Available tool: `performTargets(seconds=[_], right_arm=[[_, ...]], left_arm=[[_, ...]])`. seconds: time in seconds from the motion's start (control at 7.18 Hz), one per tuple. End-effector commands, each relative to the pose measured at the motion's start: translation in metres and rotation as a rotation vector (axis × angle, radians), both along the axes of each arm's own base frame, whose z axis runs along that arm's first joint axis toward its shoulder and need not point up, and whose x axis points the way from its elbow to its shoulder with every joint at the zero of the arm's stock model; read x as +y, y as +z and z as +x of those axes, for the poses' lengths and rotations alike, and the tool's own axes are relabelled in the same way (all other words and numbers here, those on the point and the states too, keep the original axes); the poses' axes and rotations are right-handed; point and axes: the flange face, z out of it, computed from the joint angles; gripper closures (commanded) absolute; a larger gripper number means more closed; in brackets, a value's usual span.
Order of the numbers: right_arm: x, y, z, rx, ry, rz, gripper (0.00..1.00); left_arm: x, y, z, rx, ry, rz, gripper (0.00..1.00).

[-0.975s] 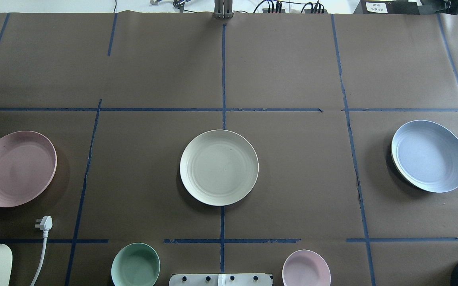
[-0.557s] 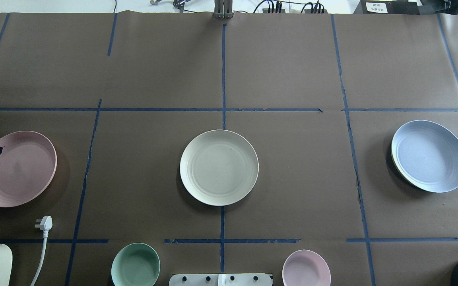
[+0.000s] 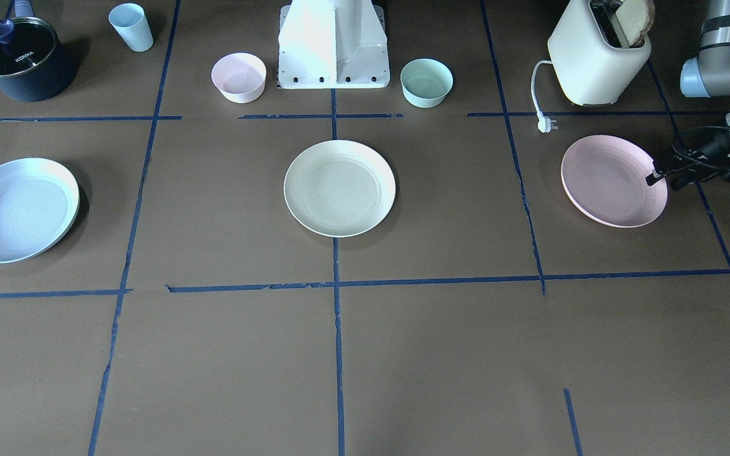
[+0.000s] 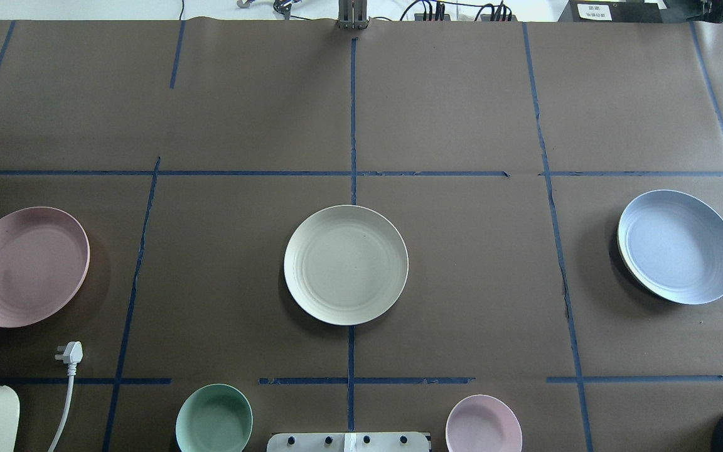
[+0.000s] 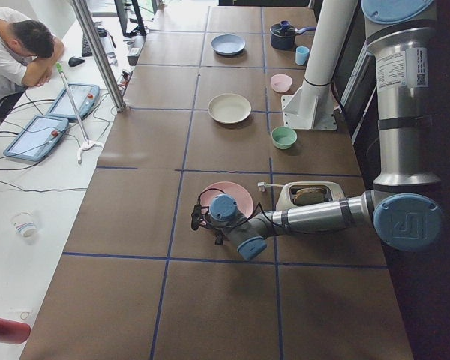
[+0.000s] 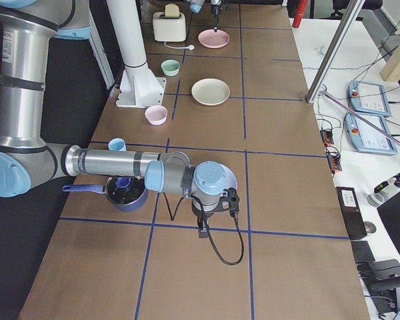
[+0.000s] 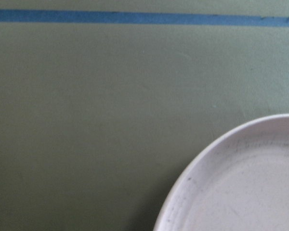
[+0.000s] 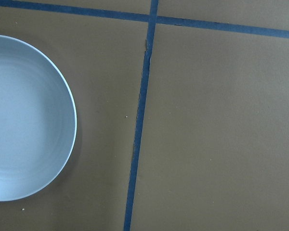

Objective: Stack three plates with pink and blue
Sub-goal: 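Lower the left gripper to the pink plate rim and grasp it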

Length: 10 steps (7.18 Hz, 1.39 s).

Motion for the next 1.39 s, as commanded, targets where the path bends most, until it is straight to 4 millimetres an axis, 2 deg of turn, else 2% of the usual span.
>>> performTargets(seconds=[0.0,0.28,0.42,0.56,0.7,0.84,0.98,1.11,1.25], right_arm=[[0.0,0.0,0.0,0.0,-0.001,0.002,0.0],[0.0,0.001,0.0,0.001,-0.001,-0.001,0.0],[0.0,0.001,0.0,0.001,-0.001,-0.001,0.0],[0.0,0.001,0.0,0.001,-0.001,-0.001,0.0],[0.0,0.001,0.0,0.002,0.0,-0.002,0.0],[0.0,0.001,0.0,0.002,0.0,-0.002,0.0],[0.0,0.0,0.0,0.002,0.0,0.001,0.0],[-0.001,-0.001,0.0,0.0,0.0,0.001,0.0],[-0.001,-0.002,0.0,0.0,0.0,0.004,0.0]], left_arm=[[0.002,0.001,0.0,0.003,0.005,-0.005,0.69],[0.002,0.0,0.002,0.003,0.009,-0.005,0.69],[0.002,0.0,0.002,0.003,0.008,-0.006,0.75],[0.002,0.0,0.002,0.003,0.009,-0.005,0.91],[0.002,0.0,0.002,0.004,0.009,-0.007,1.0],[0.0,-0.006,0.004,0.03,0.029,-0.012,1.0],[-0.001,-0.023,0.011,0.105,0.069,-0.061,1.0],[-0.015,-0.059,0.02,0.163,0.062,-0.084,1.0],[-0.038,-0.1,0.031,0.202,0.025,-0.092,1.0]])
